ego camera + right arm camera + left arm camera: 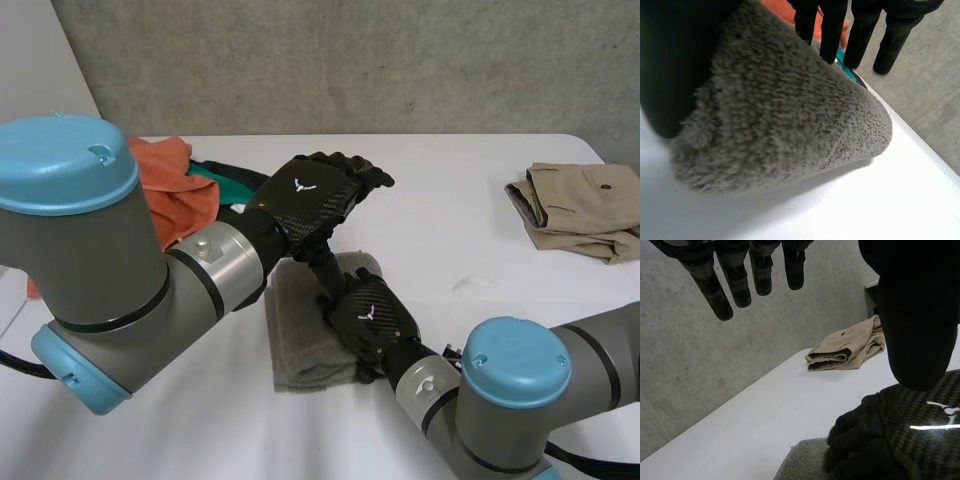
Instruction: Fold the laundry.
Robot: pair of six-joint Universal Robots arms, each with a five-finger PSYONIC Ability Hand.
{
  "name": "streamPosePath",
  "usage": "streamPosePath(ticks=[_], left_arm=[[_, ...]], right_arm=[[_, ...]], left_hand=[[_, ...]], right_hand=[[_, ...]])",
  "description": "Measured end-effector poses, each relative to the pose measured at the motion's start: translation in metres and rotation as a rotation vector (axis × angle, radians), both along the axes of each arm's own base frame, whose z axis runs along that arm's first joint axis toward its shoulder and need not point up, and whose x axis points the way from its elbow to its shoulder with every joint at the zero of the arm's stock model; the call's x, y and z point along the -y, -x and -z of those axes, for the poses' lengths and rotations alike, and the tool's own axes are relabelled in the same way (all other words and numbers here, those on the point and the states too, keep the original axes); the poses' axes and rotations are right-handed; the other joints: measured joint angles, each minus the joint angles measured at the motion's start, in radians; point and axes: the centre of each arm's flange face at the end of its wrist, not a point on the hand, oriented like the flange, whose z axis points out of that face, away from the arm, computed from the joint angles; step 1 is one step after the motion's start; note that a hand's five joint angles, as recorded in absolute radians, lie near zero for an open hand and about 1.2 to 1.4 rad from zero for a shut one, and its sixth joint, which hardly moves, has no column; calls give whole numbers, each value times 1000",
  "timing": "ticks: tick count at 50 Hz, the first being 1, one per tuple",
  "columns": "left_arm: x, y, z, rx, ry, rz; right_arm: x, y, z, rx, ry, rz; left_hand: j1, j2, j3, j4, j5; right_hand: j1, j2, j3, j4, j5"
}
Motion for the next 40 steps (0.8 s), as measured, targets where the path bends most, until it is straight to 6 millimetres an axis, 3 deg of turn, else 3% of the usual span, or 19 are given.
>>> streamPosePath(ticks=[3, 6, 13, 21, 26, 32, 37, 40], left_arm=[[0, 0, 0, -1, 1, -1], [0, -1, -2, -3, 4, -2], [1, -3, -11, -17, 26, -13], [1, -8, -33, -54, 80, -45], [1, -9, -40, -68, 97, -50], [0, -7, -44, -80, 110, -46], [1, -5, -44, -90, 122, -42], [1, -3, -42, -91, 124, -38]], right_arm=[[4, -3, -1, 11, 10, -4], [9, -8, -3, 30, 28, -12], [43, -10, -27, 104, 111, 30], [121, 13, -89, 212, 272, 169], [172, 46, -125, 268, 362, 247], [237, 108, -164, 377, 449, 347], [288, 165, -169, 445, 495, 409], [319, 208, -154, 451, 512, 435]], left_hand=[[0, 0, 0, 0, 0], [0, 0, 0, 0, 0], [0, 0, 0, 0, 0], [0, 0, 0, 0, 0], [0, 0, 0, 0, 0], [0, 0, 0, 0, 0], [0, 0, 0, 0, 0], [0, 0, 0, 0, 0]], right_hand=[[383, 415, 402, 400, 363], [603, 718, 707, 718, 669], [603, 720, 720, 742, 681], [603, 720, 724, 746, 681], [603, 720, 731, 756, 681], [603, 720, 731, 757, 681], [603, 720, 731, 761, 681], [603, 720, 731, 762, 682]])
